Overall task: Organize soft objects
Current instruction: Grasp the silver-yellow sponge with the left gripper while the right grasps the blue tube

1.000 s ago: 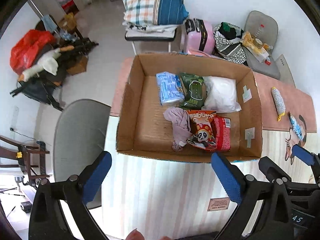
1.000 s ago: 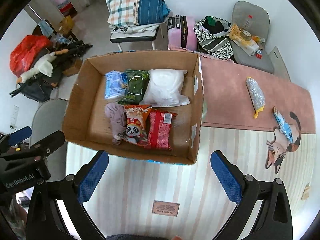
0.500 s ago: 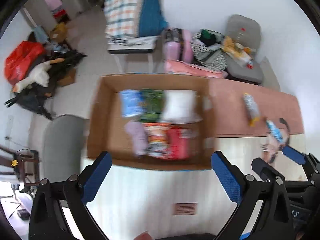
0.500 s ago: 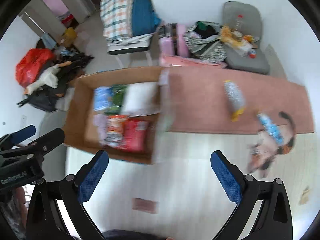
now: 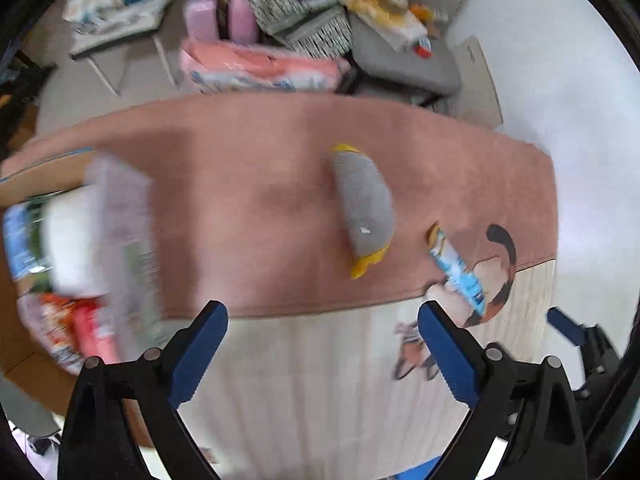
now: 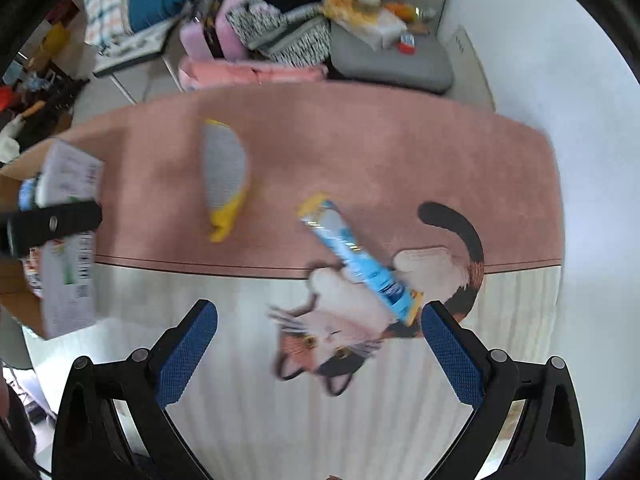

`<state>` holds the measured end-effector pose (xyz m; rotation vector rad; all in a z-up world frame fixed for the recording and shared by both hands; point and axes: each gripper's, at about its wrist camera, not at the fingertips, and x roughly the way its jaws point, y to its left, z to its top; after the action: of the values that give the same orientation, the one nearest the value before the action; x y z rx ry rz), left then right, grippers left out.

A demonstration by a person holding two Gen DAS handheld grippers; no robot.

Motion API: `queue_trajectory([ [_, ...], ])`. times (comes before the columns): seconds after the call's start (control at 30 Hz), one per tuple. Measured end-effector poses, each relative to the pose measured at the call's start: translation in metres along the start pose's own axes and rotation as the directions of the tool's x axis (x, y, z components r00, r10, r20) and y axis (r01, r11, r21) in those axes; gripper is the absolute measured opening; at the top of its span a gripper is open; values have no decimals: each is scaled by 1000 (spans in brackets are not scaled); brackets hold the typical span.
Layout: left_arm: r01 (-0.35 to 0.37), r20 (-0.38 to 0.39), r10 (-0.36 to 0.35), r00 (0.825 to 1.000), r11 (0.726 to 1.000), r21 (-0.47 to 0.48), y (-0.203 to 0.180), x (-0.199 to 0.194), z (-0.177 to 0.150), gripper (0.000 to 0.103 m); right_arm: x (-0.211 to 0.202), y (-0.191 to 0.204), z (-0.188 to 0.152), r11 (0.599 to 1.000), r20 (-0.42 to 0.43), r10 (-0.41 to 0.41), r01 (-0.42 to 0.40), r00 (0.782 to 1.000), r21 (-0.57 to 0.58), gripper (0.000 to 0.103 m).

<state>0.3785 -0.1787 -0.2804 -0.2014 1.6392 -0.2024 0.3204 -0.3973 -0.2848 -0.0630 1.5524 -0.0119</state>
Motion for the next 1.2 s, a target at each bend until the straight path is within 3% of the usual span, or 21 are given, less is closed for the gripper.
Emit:
queue_trajectory([
  [0.17, 41, -133, -48, 990, 998, -57, -16, 62, 43, 88, 62, -33, 24, 1000, -99, 6, -6, 995, 3, 103],
  [0.3, 32, -196, -49, 979, 995, -92, -22, 96, 61, 81, 99, -48, 32, 1000, -157, 30, -28, 987, 11, 103],
  [0.47, -31, -232, 19, 972, 998, -49, -35, 123, 72, 81, 126, -59, 40, 998, -187, 61, -59, 981, 12, 103],
  [0.57, -45, -260, 31, 965, 998, -45, -39, 137, 75, 70, 139, -63, 44, 997, -208, 76, -77, 975, 2, 103],
  [0.73, -78, -264, 74, 962, 997, -7, -51, 144, 79, 68, 157, -65, 45, 997, -262, 59, -71, 963, -36, 103],
  [0.8, -122, -264, 126, 956, 992, 32, -59, 145, 80, 50, 165, -66, 44, 997, -278, 41, -56, 960, -47, 103],
  [0.87, -131, -245, 144, 959, 989, 69, -65, 144, 81, 47, 171, -67, 42, 997, -293, 43, -60, 955, -47, 100],
  [1.07, -149, -233, 166, 958, 985, 90, -66, 143, 72, 44, 175, -59, 38, 997, -303, 23, -42, 953, -58, 69],
  [1.2, -160, -215, 181, 960, 981, 113, -68, 139, 60, 43, 167, -56, 35, 998, -307, 56, -58, 950, 4, 21],
])
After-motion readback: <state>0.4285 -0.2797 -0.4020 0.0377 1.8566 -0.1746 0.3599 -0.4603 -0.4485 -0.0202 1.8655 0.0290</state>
